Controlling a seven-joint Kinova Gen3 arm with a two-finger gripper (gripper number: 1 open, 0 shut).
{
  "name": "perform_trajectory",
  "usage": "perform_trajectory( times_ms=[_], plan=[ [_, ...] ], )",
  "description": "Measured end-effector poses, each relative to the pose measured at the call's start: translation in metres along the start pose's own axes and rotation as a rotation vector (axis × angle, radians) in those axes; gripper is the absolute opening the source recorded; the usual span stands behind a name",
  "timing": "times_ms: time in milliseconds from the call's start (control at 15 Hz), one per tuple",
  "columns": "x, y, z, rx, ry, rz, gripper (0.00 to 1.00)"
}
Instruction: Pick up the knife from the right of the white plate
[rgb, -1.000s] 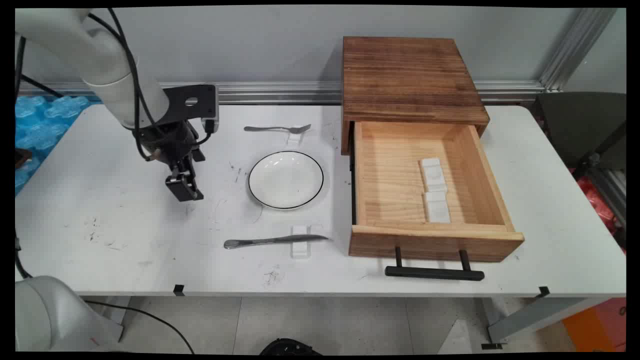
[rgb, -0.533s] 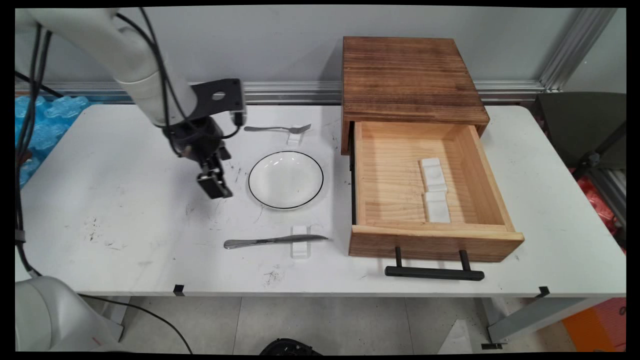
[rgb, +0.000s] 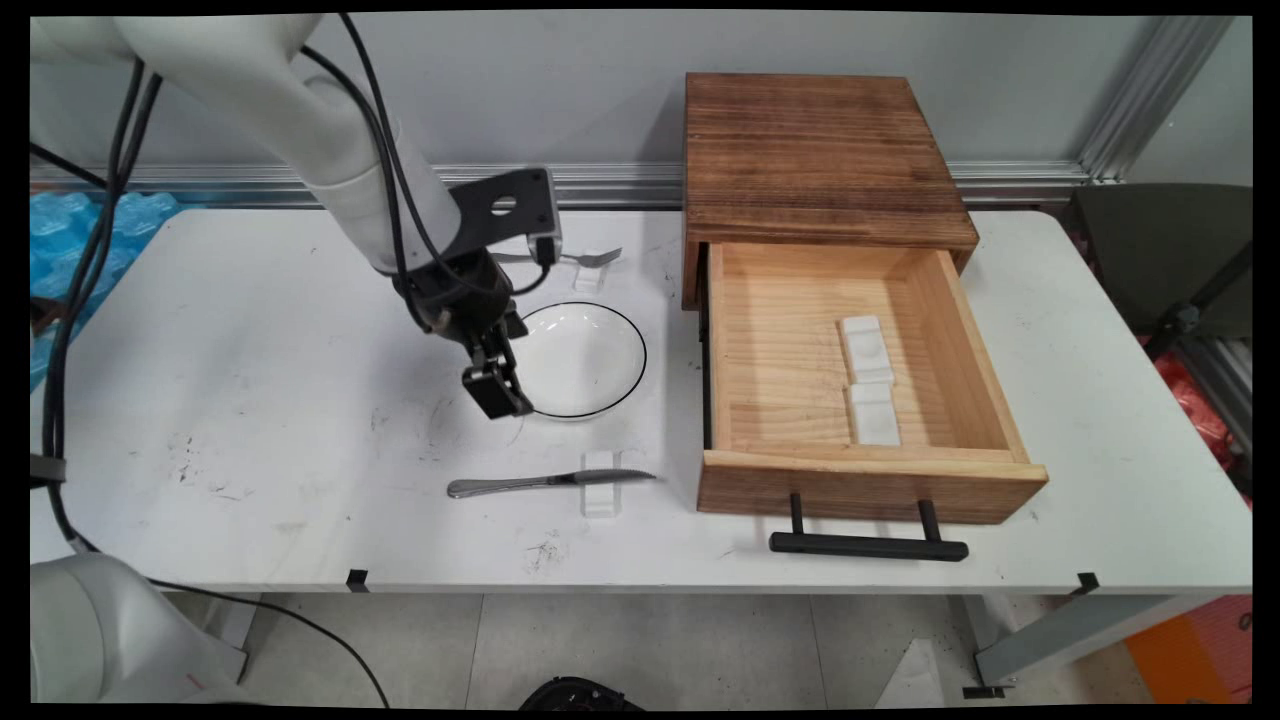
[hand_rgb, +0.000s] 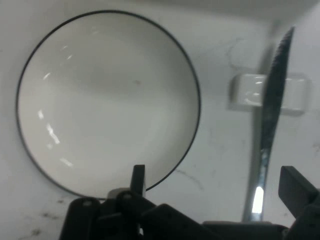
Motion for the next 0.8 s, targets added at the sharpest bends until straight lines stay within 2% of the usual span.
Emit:
perform_trajectory(
  times_ms=[400,800],
  plan=[
    [-0.012,0.024,0.013,-0.013,0.036,0.030,1.00],
    [-0.028,0.040,0.036,-0.027,0.067,0.077,1.00]
  ],
)
